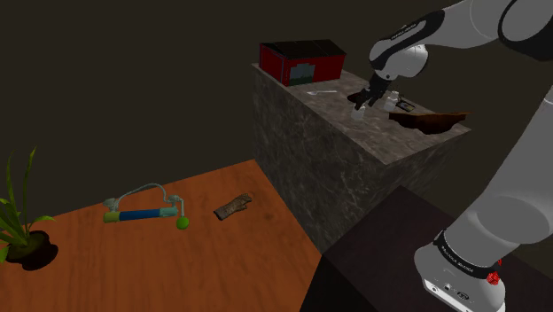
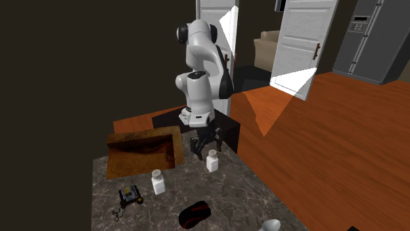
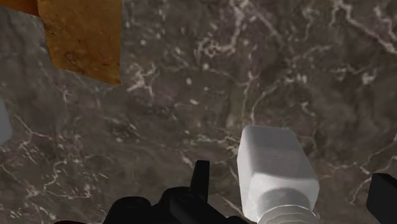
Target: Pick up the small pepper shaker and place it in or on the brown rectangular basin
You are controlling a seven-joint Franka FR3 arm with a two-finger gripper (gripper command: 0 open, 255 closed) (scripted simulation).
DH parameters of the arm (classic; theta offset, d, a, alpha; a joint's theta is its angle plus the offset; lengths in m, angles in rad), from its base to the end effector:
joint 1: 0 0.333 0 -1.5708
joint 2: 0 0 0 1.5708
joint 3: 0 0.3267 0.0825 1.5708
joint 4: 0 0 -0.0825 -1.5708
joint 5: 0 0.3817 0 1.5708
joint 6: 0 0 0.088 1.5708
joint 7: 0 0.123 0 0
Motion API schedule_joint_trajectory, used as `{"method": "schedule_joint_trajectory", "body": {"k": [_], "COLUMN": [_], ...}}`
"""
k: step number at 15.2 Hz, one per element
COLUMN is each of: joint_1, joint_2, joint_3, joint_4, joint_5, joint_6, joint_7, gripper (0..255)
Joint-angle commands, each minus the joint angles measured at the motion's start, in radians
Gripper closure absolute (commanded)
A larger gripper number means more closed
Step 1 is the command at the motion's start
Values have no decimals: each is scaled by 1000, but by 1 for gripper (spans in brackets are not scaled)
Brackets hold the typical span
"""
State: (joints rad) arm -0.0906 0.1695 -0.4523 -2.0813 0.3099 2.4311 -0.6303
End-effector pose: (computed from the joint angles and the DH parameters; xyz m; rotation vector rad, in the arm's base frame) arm 0.5135 -0.2979 0.3701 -3.0973 0.1778 -0.3936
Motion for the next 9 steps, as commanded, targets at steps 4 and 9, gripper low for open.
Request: {"method": "schedule_joint_trajectory", "body": {"k": [4, 9], "joint_1": [-5, -5], "joint_2": [37, 37], "joint_3": [11, 11], "joint_4": [-1, -1], "joint_5": [33, 33], "joint_6": [32, 32], "joint_7": [-21, -21], "gripper": [0, 0]}}
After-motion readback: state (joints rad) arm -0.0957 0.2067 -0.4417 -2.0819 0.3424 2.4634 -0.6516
